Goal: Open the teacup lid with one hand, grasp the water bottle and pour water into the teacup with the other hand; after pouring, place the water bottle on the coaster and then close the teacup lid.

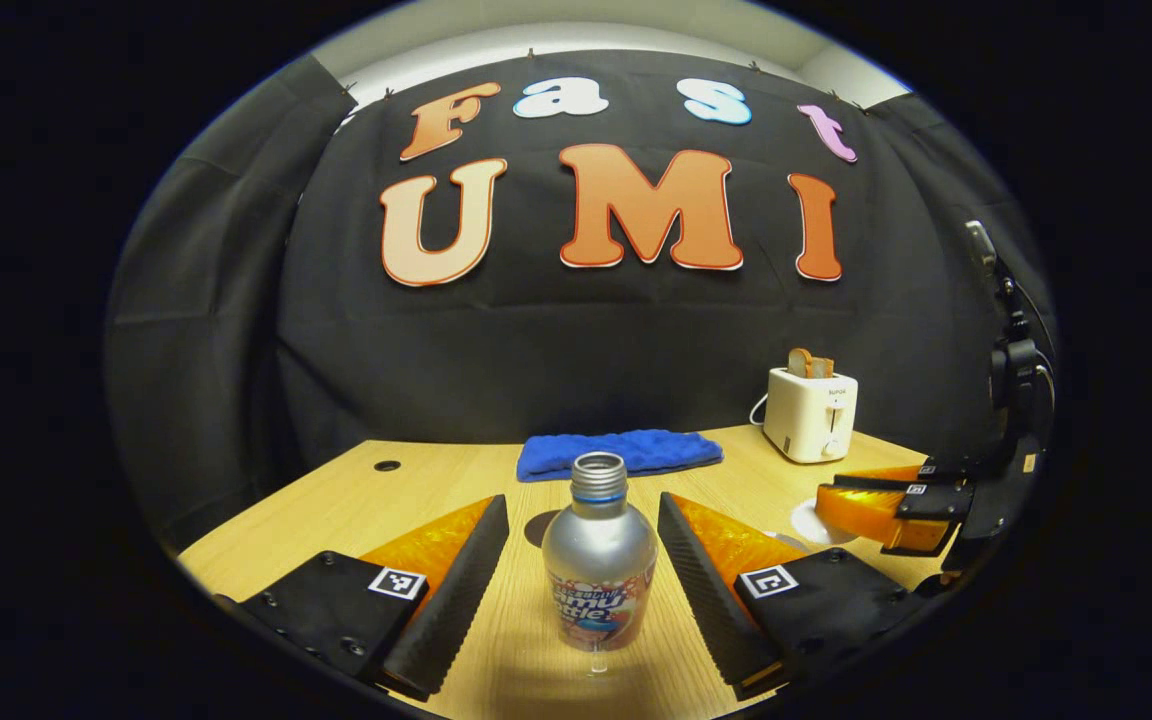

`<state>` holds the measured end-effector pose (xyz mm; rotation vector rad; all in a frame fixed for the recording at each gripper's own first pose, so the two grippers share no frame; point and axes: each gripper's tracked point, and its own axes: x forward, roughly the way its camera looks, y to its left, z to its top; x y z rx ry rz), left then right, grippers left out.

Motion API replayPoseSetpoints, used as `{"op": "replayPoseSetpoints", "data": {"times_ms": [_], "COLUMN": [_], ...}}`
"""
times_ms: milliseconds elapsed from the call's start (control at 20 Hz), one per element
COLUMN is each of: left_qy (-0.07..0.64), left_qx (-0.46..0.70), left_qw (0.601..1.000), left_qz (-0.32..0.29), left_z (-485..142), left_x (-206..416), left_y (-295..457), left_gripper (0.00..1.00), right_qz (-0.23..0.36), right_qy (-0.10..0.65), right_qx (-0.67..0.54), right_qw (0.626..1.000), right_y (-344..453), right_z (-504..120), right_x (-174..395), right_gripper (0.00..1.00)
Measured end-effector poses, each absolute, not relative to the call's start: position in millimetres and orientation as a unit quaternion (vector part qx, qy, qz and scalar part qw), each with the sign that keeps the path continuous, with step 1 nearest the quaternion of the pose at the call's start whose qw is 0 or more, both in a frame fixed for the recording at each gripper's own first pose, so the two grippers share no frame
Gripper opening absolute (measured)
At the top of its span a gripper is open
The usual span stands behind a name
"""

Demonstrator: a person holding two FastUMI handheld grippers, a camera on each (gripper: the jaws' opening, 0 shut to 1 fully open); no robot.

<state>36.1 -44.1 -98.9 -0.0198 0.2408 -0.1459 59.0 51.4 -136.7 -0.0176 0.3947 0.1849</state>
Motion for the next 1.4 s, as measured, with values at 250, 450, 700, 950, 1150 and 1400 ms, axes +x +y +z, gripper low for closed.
{"op": "replayPoseSetpoints", "data": {"times_ms": [250, 450, 700, 950, 1150, 1400], "left_qy": [0.147, 0.180, 0.211, 0.236, 0.228, 0.201], "left_qx": [-0.010, -0.011, -0.017, -0.029, -0.002, 0.059], "left_qw": [0.986, 0.980, 0.973, 0.968, 0.971, 0.976], "left_qz": [-0.080, -0.087, -0.086, -0.077, -0.071, -0.059], "left_z": [-125, -154, -178, -197, -193, -173], "left_x": [36, 35, 32, 31, 31, 45], "left_y": [-49, -56, -56, -53, -55, -51], "left_gripper": [0.98, 0.98, 0.98, 0.94, 0.82, 0.84], "right_qz": [0.071, 0.060, 0.046, 0.033, 0.031, 0.018], "right_qy": [0.203, 0.197, 0.190, 0.191, 0.188, 0.207], "right_qx": [-0.004, -0.003, -0.007, -0.016, -0.017, -0.027], "right_qw": [0.977, 0.978, 0.981, 0.981, 0.982, 0.978], "right_y": [32, 21, 5, -9, -13, -26], "right_z": [-141, -134, -126, -125, -123, -135], "right_x": [54, 51, 48, 46, 45, 39], "right_gripper": [0.20, 0.20, 0.20, 0.20, 0.20, 0.20]}}
